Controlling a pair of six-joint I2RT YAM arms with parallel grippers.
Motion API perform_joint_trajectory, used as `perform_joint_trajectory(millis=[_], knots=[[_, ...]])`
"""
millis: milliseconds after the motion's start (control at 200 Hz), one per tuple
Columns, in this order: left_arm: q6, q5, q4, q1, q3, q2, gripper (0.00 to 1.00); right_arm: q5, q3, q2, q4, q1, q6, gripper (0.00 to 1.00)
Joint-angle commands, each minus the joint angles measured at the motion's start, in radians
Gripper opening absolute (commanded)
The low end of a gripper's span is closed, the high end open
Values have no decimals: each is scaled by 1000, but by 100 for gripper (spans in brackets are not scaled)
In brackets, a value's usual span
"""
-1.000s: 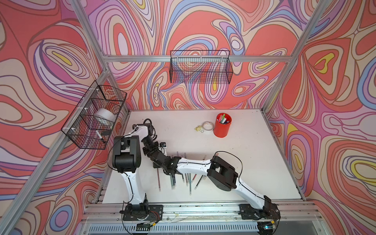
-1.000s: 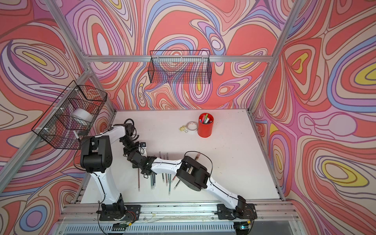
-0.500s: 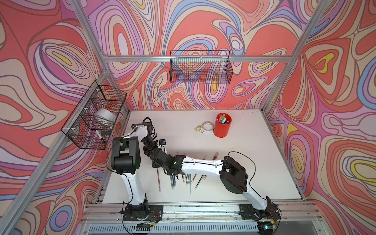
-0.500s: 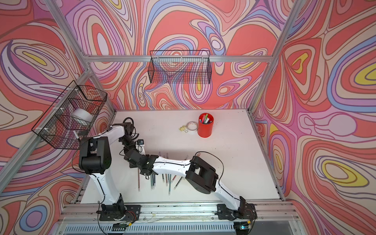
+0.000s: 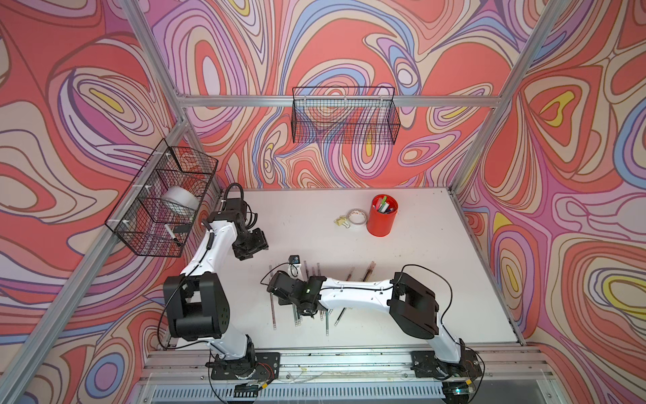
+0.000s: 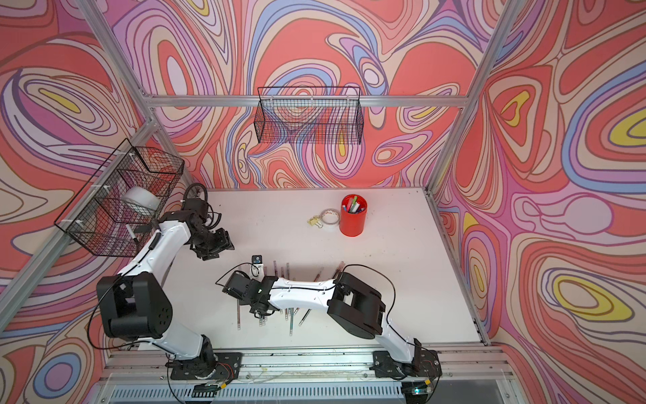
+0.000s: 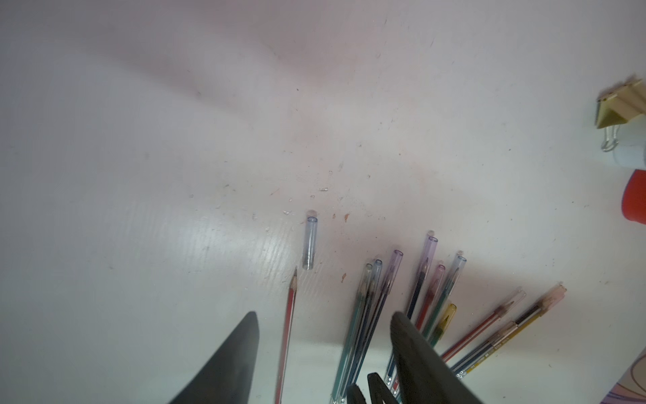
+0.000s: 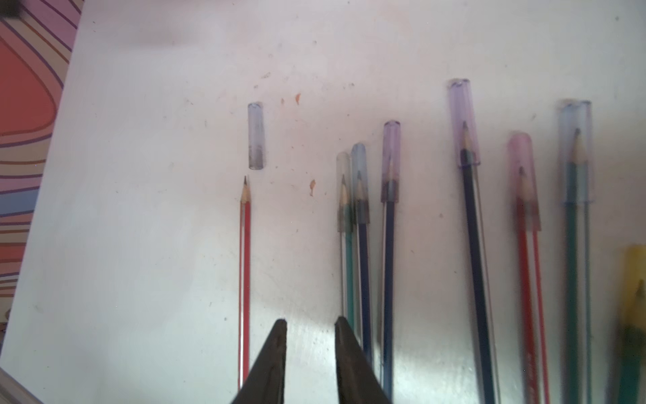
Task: Remove the protective cover of the pencils
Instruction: Pick up the pencil from the center of the board.
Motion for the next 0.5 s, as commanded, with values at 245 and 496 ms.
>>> perform_joint_trajectory(millis=[245, 496], knots=[[57, -134, -77, 2, -150, -325, 76, -44, 93, 33, -145, 8, 14, 27], [48, -119, -29, 2, -190, -375, 81, -67, 190, 123, -223, 7, -10, 25]])
